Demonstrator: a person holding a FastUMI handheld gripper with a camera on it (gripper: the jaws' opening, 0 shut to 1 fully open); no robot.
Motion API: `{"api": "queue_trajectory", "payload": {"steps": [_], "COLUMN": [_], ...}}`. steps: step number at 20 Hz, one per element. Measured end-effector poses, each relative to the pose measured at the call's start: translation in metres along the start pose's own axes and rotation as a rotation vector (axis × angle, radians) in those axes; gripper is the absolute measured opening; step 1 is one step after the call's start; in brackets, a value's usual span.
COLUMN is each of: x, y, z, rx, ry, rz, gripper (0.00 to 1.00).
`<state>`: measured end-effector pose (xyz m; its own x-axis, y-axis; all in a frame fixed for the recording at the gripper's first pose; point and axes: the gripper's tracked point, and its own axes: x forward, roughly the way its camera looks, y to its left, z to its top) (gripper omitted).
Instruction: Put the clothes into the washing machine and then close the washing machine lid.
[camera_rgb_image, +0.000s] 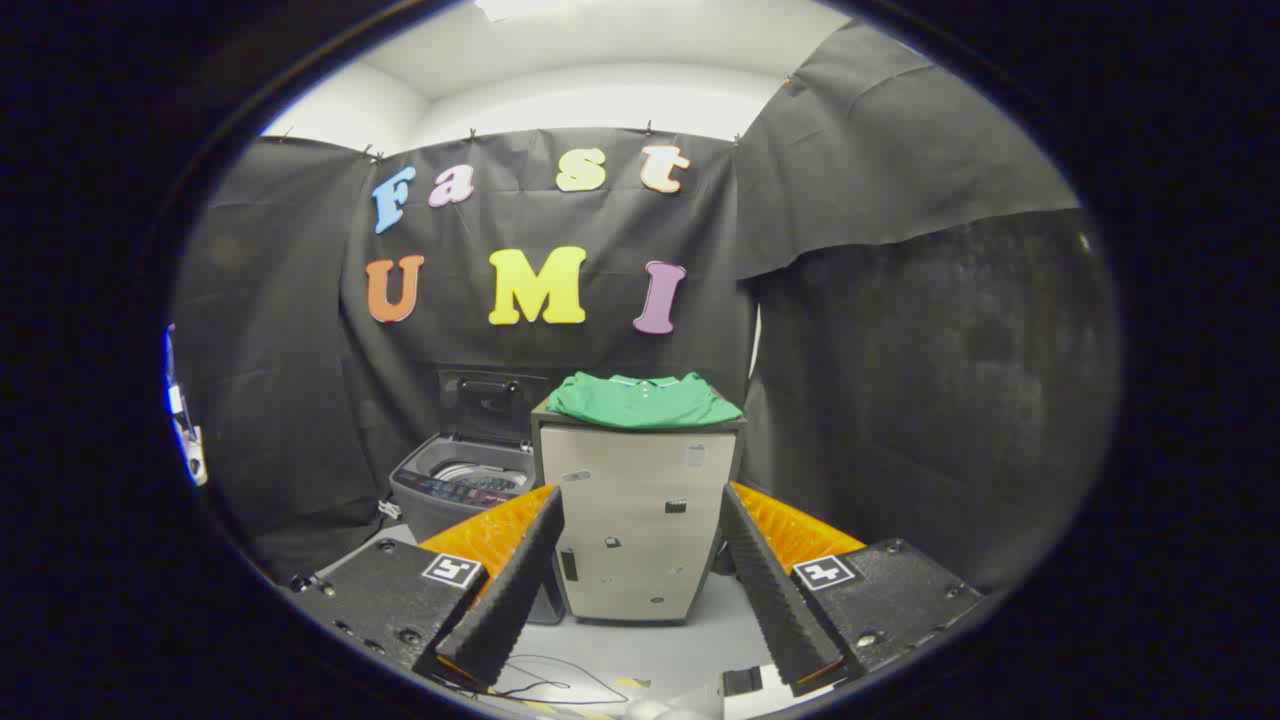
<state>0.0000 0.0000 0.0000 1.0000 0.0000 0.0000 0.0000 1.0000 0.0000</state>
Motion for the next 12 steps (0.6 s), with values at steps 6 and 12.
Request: {"api": "queue_trajectory", "payload": {"steps": [6,12], "x": [0.0081,0.0086], "y": [-0.0052,-0.0071], "z": [0.0022,0.0015], "rx": [0.011,-0.012], "ry": [-0.008,0.003], "rz": [-0.006,-0.002], "gripper": [0.98,0.98]}}
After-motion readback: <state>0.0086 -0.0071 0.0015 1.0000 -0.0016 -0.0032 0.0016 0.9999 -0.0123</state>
